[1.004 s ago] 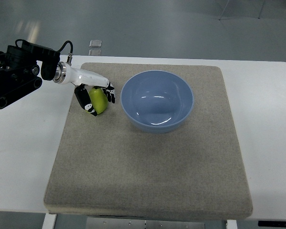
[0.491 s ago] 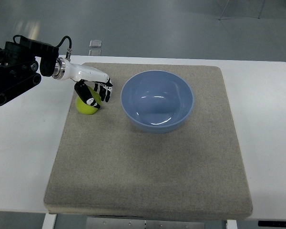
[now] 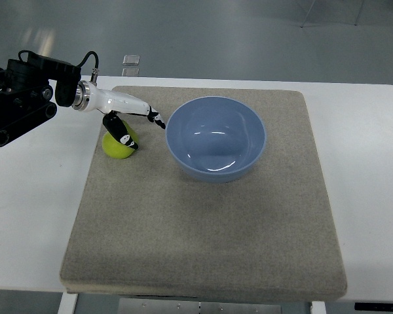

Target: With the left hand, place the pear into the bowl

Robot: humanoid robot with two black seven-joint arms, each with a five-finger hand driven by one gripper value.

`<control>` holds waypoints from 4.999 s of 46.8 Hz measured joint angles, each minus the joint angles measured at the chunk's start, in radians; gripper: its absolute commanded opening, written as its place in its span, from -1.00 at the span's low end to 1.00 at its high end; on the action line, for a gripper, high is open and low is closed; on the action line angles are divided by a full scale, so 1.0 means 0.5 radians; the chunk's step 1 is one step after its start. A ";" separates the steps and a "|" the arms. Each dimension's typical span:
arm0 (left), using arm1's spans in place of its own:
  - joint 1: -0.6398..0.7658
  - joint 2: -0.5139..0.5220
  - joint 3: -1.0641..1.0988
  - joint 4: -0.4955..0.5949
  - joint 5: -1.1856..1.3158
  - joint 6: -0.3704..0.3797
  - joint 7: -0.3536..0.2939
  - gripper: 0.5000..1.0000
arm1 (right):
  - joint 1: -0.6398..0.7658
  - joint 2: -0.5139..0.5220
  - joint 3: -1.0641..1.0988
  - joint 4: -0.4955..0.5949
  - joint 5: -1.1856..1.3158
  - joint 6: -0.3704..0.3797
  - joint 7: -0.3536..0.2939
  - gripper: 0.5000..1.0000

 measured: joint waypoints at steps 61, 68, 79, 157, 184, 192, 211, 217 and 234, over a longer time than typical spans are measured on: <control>-0.115 0.083 0.035 -0.030 0.192 -0.200 -0.215 0.92 | 0.001 0.000 0.000 0.000 -0.001 0.000 0.000 0.69; -0.118 0.112 0.037 -0.029 0.259 -0.199 -0.260 0.90 | 0.001 0.000 0.000 0.000 -0.001 0.000 0.000 0.69; -0.087 0.117 0.037 -0.022 0.343 -0.128 -0.288 0.89 | 0.001 0.000 0.000 0.000 -0.001 0.000 0.000 0.70; -0.239 0.104 0.017 -0.012 0.195 0.043 -0.295 -1.00 | 0.001 0.000 0.000 0.000 0.000 0.000 0.000 0.69; -0.381 -0.123 -0.197 -0.093 0.149 0.049 -0.288 -1.00 | 0.000 0.000 0.000 0.000 0.001 0.000 0.000 0.69; -0.336 -0.290 -0.188 -0.080 0.150 0.049 -0.273 -1.00 | 0.001 0.000 0.000 0.000 0.001 0.000 0.000 0.69; -0.204 -0.411 -0.163 -0.026 0.178 0.071 -0.264 -1.00 | 0.001 0.000 0.000 0.000 -0.001 0.000 0.000 0.69; -0.182 -0.432 -0.160 0.002 0.183 0.093 -0.264 -1.00 | 0.001 0.000 0.000 0.000 -0.001 0.000 0.000 0.69; -0.106 -0.458 -0.159 0.015 0.172 0.128 -0.261 -0.04 | 0.001 0.000 0.001 0.000 0.000 0.000 0.000 0.70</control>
